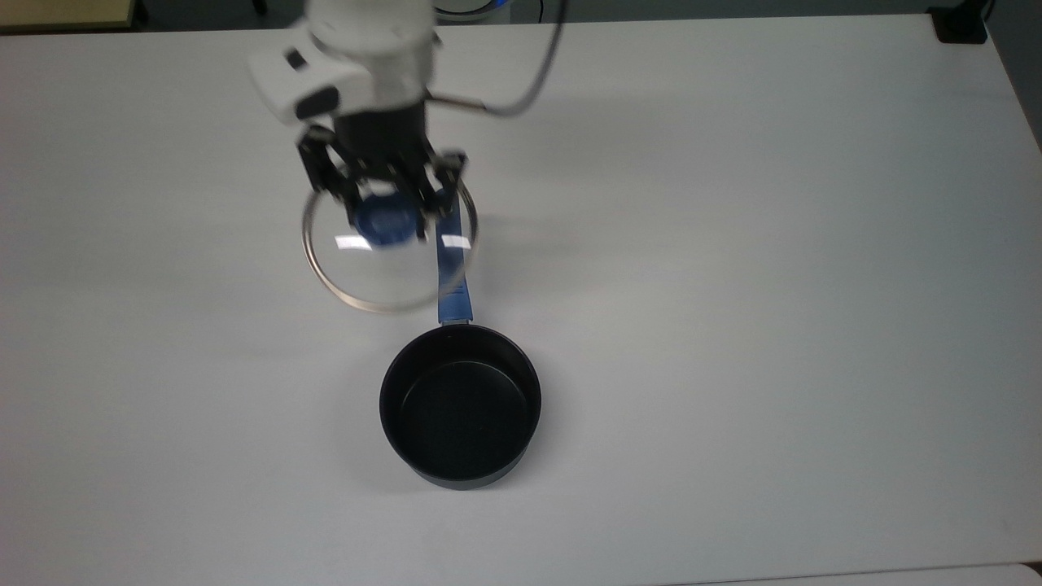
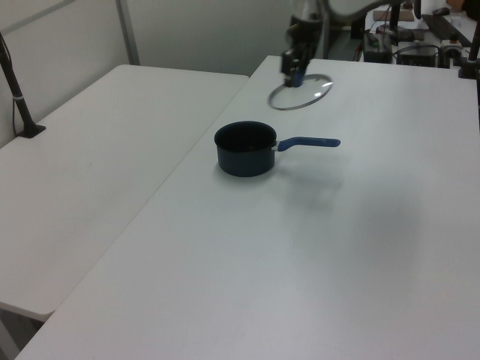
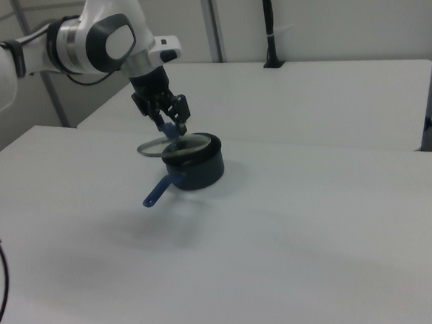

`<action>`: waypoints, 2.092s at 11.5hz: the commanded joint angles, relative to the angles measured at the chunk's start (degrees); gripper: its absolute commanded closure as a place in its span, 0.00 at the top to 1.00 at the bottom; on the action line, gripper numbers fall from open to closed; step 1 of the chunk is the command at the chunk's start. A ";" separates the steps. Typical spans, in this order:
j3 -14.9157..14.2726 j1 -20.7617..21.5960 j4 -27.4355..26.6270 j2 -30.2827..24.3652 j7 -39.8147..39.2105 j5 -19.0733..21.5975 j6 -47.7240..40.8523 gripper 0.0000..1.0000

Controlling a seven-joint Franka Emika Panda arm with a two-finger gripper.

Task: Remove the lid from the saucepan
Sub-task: 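Lift the glass lid up off the saucepan rim and carry it aside, then lower the held glass lid onto the table beside the saucepan handle, then open the gripper, release the lid knob and raise the arm away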

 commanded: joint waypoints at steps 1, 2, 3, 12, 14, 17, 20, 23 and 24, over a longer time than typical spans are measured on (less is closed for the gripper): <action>0.18 -6.57 -16.18 -13.52 -22.25 4.14 -3.90 0.29; -0.17 -8.85 -19.62 -15.11 -26.22 4.22 -3.47 0.29; -1.39 -10.18 -22.26 -16.00 -31.83 4.22 -3.55 0.29; -3.16 -12.74 -45.05 -14.53 -41.29 5.10 23.78 0.29; -3.07 -12.83 -45.14 -13.81 -41.64 5.10 23.87 0.29; -2.72 -9.76 -46.63 -13.38 -39.81 5.10 23.26 0.29; -2.81 -9.57 -46.28 -12.93 -38.48 5.10 20.72 0.68; -2.81 -9.75 -43.31 -14.07 -34.81 5.10 13.35 1.00; -2.72 -9.66 -41.99 -14.69 -32.96 5.10 10.54 1.00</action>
